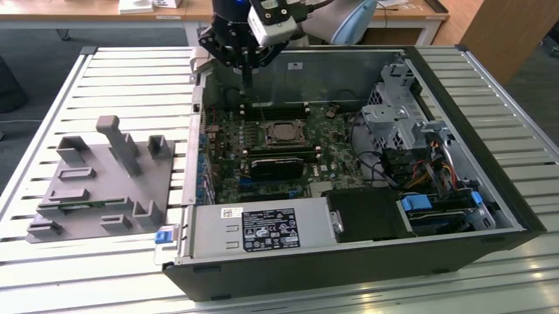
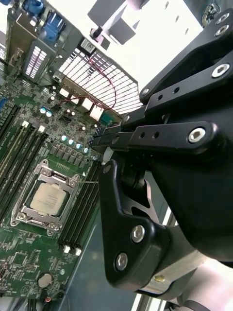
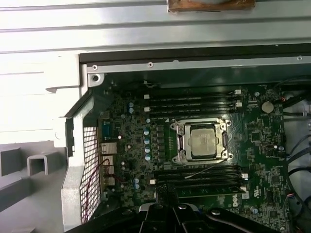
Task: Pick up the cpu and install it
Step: 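Install the first cpu locking lever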
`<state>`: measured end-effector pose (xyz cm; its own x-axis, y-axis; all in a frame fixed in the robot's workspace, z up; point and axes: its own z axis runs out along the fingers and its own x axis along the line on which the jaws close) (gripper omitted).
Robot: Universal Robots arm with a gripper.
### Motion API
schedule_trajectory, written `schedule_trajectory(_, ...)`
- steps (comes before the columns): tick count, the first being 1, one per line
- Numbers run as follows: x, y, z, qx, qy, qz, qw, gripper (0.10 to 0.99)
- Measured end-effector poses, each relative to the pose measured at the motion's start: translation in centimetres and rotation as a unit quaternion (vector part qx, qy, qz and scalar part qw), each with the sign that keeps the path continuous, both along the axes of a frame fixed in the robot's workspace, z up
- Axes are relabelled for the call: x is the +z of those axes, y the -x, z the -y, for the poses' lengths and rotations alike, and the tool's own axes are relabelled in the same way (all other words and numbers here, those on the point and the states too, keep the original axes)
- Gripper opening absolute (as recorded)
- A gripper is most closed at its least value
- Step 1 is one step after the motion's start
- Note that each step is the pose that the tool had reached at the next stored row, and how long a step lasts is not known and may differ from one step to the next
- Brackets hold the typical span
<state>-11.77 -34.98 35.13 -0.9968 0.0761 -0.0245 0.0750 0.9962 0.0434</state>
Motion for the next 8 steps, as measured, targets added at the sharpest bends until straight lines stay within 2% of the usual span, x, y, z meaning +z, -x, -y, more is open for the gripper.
schedule_trajectory(8, -0.74, 0.00, -0.01, 0.000, 0.0010, 0.0000, 1.0000, 0.106)
